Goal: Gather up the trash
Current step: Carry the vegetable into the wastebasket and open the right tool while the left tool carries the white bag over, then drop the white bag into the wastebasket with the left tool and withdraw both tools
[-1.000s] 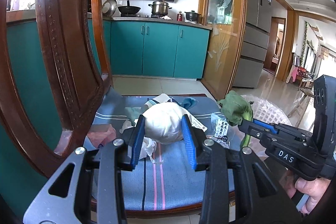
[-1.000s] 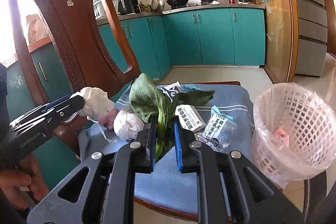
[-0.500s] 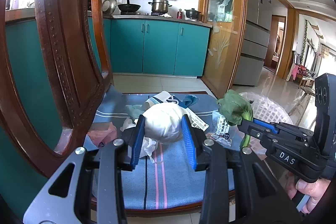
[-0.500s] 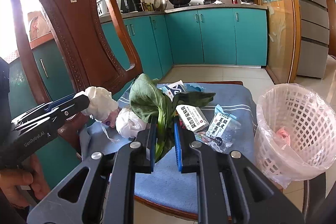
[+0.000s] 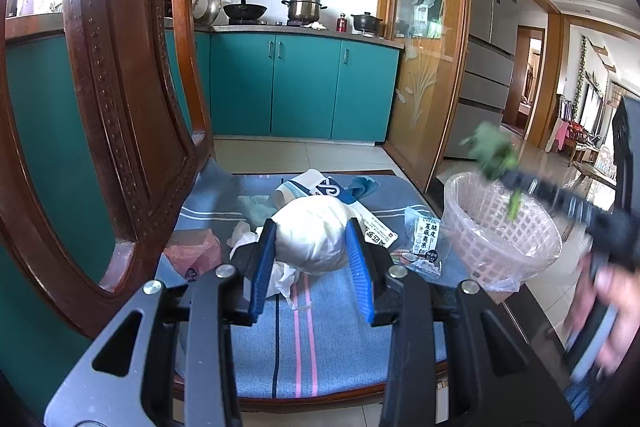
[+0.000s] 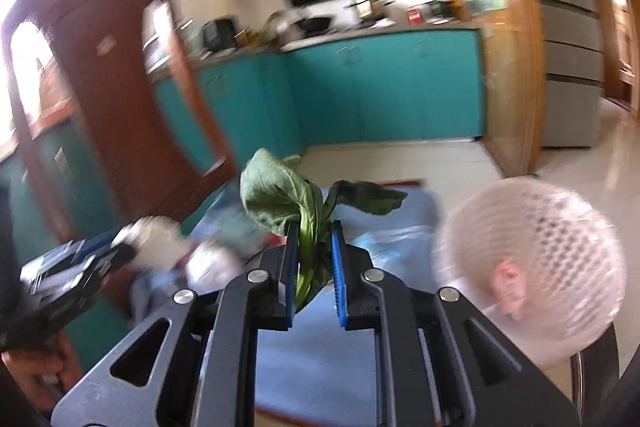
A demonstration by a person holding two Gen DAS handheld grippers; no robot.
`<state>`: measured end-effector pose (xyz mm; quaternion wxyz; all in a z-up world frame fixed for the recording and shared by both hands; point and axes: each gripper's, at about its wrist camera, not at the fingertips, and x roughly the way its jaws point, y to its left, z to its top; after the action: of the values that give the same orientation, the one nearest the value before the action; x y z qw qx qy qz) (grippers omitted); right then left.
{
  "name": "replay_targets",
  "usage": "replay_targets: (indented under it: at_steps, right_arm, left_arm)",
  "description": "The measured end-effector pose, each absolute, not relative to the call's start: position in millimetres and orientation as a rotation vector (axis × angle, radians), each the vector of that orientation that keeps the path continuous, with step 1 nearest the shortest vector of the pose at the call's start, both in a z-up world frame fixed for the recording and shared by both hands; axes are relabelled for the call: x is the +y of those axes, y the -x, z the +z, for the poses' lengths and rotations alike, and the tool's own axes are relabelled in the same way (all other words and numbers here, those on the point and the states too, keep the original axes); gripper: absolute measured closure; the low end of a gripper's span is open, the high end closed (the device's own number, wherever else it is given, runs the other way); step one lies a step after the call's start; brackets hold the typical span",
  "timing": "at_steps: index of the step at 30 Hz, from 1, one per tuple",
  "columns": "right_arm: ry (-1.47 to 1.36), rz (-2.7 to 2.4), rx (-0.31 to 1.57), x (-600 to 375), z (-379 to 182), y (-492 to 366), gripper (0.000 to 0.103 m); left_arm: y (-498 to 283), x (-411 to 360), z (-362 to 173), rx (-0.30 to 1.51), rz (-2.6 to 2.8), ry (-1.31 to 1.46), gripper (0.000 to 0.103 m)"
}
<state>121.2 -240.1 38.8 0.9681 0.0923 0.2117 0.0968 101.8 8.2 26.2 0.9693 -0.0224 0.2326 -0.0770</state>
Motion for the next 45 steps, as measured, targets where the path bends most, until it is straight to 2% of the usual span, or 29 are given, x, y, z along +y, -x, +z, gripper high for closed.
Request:
replay_targets:
  at_steps: [2, 3, 5, 6, 8, 11, 13, 20, 25, 27, 28, 29, 30, 34, 38, 45]
  right_arm:
    - [-0.212, 0.123, 0.454, -275.7, 37.5, -134.2, 0.087]
    - [-0.212, 0.098, 0.487, -287.2, 32.8, -141.3, 0.084]
    - [-0.267, 0.021, 0.584, -319.1, 15.4, -155.9, 0.051]
    - [-0.317, -0.008, 0.602, -330.7, 11.0, -156.4, 0.029]
    - [-0.466, -0.031, 0.581, -357.0, 11.7, -148.1, 0.026]
    - [-0.516, -0.064, 0.454, -371.4, 27.4, -125.5, 0.018]
    - [-0.547, -0.099, 0.376, -380.3, 32.9, -111.5, 0.009]
    - [-0.666, -0.181, 0.296, -418.6, 30.5, -96.6, 0.008]
    - [-0.726, -0.239, 0.263, -438.7, 27.1, -93.8, 0.008]
    - [-0.744, -0.246, 0.256, -444.4, 26.9, -92.1, 0.008]
    - [-0.751, -0.247, 0.253, -444.3, 27.5, -91.2, 0.008]
    - [-0.753, -0.244, 0.250, -444.6, 28.0, -90.3, 0.008]
    - [-0.750, -0.241, 0.250, -444.4, 28.2, -89.9, 0.008]
    - [-0.741, -0.215, 0.251, -442.5, 29.8, -89.4, 0.008]
    - [-0.709, -0.188, 0.272, -432.3, 30.9, -93.3, 0.008]
    - [-0.484, -0.099, 0.331, -360.2, 40.2, -103.0, 0.008]
  left_arm:
    - [-101.4, 6.9, 25.7, 0.472, -0.160, 0.044, 0.067]
    - [-101.5, 5.8, 25.1, 0.472, -0.162, 0.042, 0.067]
    - [-103.2, 2.5, 24.3, 0.475, -0.168, 0.038, 0.067]
    - [-103.6, 1.0, 23.9, 0.475, -0.170, 0.035, 0.067]
    - [-103.2, -6.4, 23.3, 0.477, -0.179, 0.027, 0.067]
    - [-103.4, -19.1, 22.3, 0.476, -0.195, 0.014, 0.067]
    - [-103.1, -31.5, 19.7, 0.479, -0.221, 0.007, 0.067]
    - [-115.4, -101.8, 17.9, 0.507, -0.359, -0.021, 0.067]
    - [-147.5, -187.6, 49.9, 0.474, -0.511, -0.022, 0.066]
    - [-168.1, -222.7, 65.0, 0.466, -0.570, 0.002, 0.058]
    - [-176.6, -235.1, 67.8, 0.461, -0.571, -0.002, 0.031]
    - [-187.3, -247.5, 66.6, 0.471, -0.536, -0.016, 0.010]
    - [-194.8, -253.0, 62.8, 0.495, -0.503, -0.020, 0.009]
    - [-187.8, -230.8, 53.2, 0.523, -0.449, -0.015, 0.009]
    - [-150.4, -165.7, 51.3, 0.451, -0.347, -0.053, 0.004]
    - [-104.8, -32.2, 43.1, 0.407, -0.064, -0.036, 0.004]
